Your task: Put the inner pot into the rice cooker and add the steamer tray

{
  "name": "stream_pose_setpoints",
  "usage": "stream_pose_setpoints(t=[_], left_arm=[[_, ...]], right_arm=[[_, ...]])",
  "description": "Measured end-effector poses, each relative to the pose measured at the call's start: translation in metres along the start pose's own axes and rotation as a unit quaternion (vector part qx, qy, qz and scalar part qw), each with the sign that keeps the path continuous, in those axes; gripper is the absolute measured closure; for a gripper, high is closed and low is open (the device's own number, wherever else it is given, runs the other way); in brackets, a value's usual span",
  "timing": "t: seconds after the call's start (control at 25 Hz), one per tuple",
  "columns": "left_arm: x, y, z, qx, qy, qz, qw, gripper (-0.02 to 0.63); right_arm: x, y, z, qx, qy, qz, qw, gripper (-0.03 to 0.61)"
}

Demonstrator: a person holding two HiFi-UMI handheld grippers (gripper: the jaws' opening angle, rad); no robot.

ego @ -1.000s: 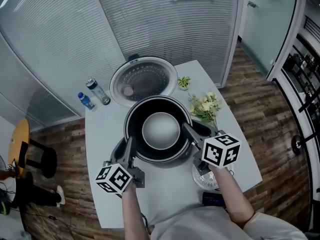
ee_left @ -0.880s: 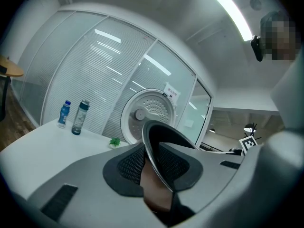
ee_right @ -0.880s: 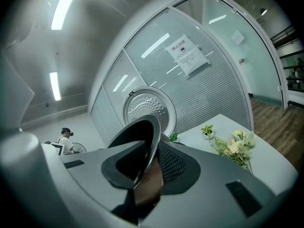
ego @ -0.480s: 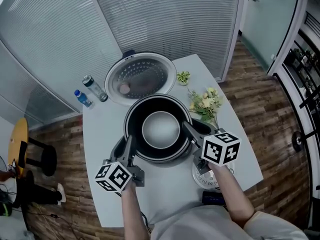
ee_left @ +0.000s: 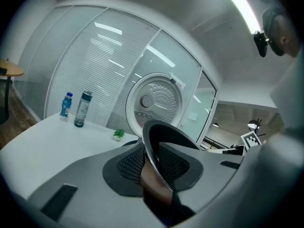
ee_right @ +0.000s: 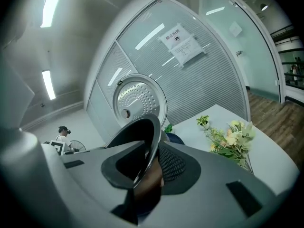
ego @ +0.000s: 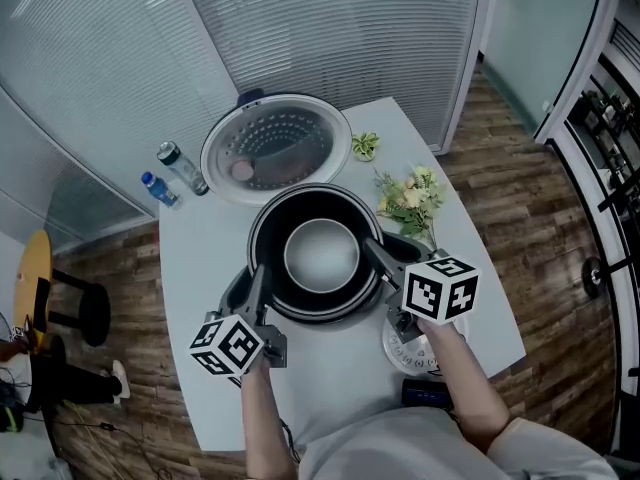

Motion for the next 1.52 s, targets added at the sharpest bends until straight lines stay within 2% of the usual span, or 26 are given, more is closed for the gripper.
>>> stream_pose_setpoints(t=[0.44,0.96,1.32,1.52], left_arm=[[-0.010,-0.010,0.010,0.036,-0.032,0.017,0.9987,0.509],[-0.021,-0.014,0.019,0.054,-0.056,0.028,0.9966,0.505],[-0.024,-0.016,0.020,0.060,-0.069,0.037,0.9951,0.499],[-0.025,-0.017,0.023,0.062,-0.075,0.042,0.9944,0.497]], right_arm=[[-0.006,0.006,0.014,-0.008,-0.030,-0.017,0.999,0.477],[-0.014,0.014,0.023,-0.027,-0.061,-0.049,0.997,0.466],[-0.012,0.010,0.026,-0.057,-0.100,-0.105,0.988,0.448],[-0.016,0.015,0.031,-0.062,-0.112,-0.104,0.986,0.445]])
Point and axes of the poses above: the fingertips, and each gripper's own axes: z forward along the fingers, y to its right, x out of its top, the point moved 6 cm from there along -z, backward along the fingers, and after that the axes turned 12 degrees about -y, right-handed, at the moved point
